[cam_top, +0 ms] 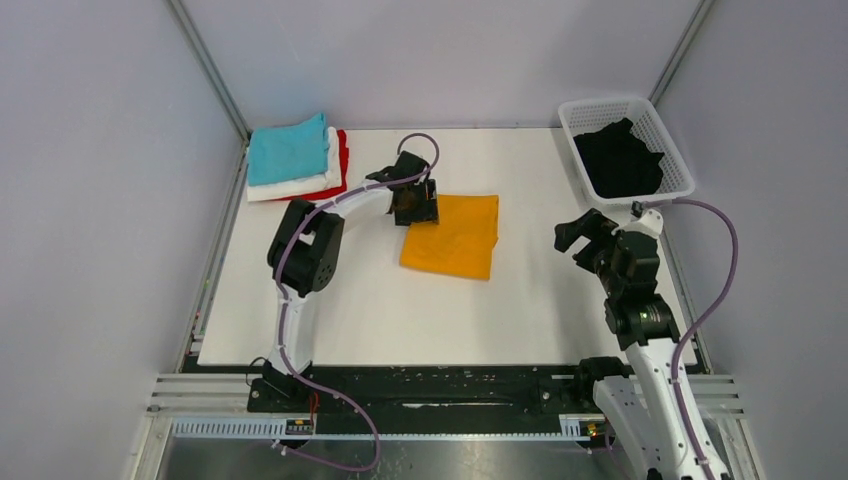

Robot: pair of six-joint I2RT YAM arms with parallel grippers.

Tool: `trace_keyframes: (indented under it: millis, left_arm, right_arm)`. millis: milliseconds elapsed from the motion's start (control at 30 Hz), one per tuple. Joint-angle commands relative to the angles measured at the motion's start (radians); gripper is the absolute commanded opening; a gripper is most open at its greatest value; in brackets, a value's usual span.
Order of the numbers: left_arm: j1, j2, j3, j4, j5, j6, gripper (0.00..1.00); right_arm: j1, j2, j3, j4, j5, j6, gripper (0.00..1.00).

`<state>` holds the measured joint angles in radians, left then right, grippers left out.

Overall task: Fold and stack the t-shirts
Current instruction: Put the neatly folded tshirt into the corner of the board with the left arm

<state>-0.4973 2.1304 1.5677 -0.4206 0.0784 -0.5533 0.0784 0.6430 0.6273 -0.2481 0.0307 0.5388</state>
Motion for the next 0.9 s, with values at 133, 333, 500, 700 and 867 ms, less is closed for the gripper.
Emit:
trace_keyframes:
  millis: [133, 333, 500, 700, 867]
  left_arm:
    - [-0.108, 0.155, 0.223, -0.295, -0.394, 0.013, 0.01]
    - [-0.108, 0.118, 0.292, -0.336, -0.724, 0.163, 0.00]
    - [-0.067, 0.055, 0.323, -0.286, -0.926, 0.360, 0.00]
    - [0.030, -0.022, 0.326, -0.179, -0.915, 0.532, 0.00]
    - [0.108, -0.044, 0.370, -0.098, -0.960, 0.700, 0.00]
  right_arm:
    - [-0.001, -0.059, -0.021, -0.035, 0.131, -0.061, 1.00]
    - [-0.002, -0.049, -0.024, -0.035, 0.138, -0.076, 0.99]
    - [-0.002, -0.042, -0.024, -0.028, 0.129, -0.081, 1.00]
    - [-0.002, -0.029, -0.027, -0.025, 0.136, -0.096, 1.00]
    - [-0.002, -0.005, -0.033, -0.007, 0.137, -0.100, 0.99]
